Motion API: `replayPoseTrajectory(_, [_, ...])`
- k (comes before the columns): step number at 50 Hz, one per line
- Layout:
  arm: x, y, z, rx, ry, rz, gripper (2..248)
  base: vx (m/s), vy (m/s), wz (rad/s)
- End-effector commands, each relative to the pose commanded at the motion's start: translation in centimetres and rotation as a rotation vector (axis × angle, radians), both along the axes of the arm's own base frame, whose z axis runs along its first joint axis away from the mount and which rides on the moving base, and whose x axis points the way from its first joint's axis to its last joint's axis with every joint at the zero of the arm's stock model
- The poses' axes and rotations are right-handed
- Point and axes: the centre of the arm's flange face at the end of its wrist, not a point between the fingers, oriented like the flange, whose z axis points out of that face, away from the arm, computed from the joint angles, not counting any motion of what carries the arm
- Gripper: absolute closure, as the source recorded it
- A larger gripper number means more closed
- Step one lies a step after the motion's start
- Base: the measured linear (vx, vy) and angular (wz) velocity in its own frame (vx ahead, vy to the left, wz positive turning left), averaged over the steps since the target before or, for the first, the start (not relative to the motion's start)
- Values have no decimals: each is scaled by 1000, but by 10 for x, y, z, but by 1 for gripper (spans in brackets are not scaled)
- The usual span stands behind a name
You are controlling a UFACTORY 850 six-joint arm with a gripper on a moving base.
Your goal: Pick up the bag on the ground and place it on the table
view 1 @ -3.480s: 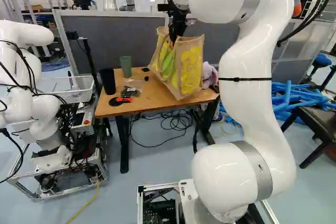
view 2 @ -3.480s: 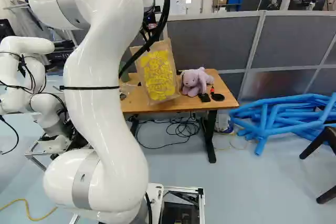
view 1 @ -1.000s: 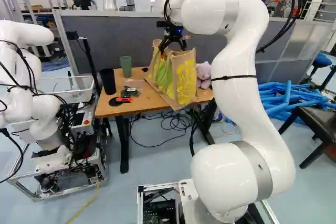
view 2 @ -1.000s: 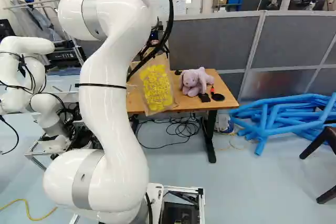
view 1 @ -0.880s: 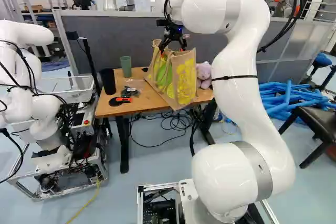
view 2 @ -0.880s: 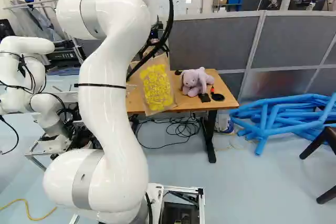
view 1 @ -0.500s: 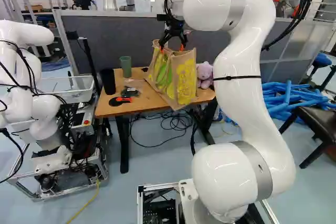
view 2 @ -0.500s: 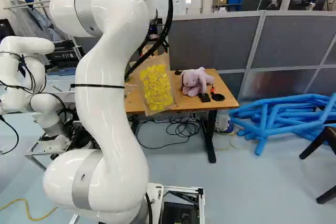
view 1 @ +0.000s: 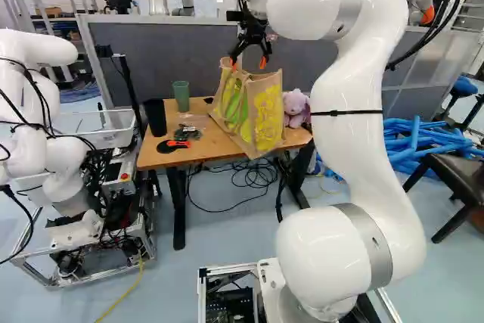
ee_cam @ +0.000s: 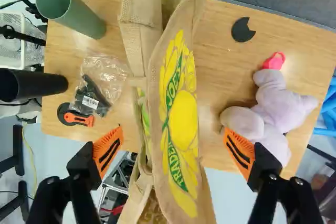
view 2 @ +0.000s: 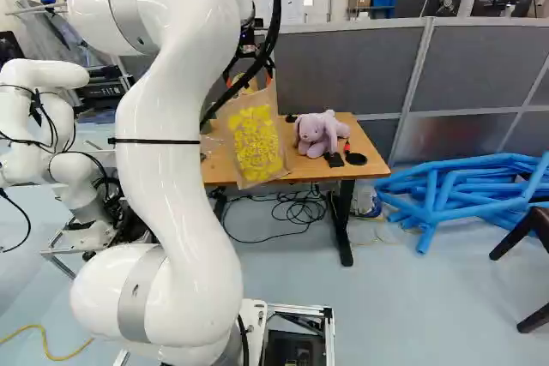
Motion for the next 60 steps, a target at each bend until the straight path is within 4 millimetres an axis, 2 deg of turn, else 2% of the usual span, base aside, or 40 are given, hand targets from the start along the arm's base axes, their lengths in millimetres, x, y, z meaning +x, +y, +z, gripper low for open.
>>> replayPoseTrajectory(60, [-52,-1,86,1,32,14,3,0,0,0])
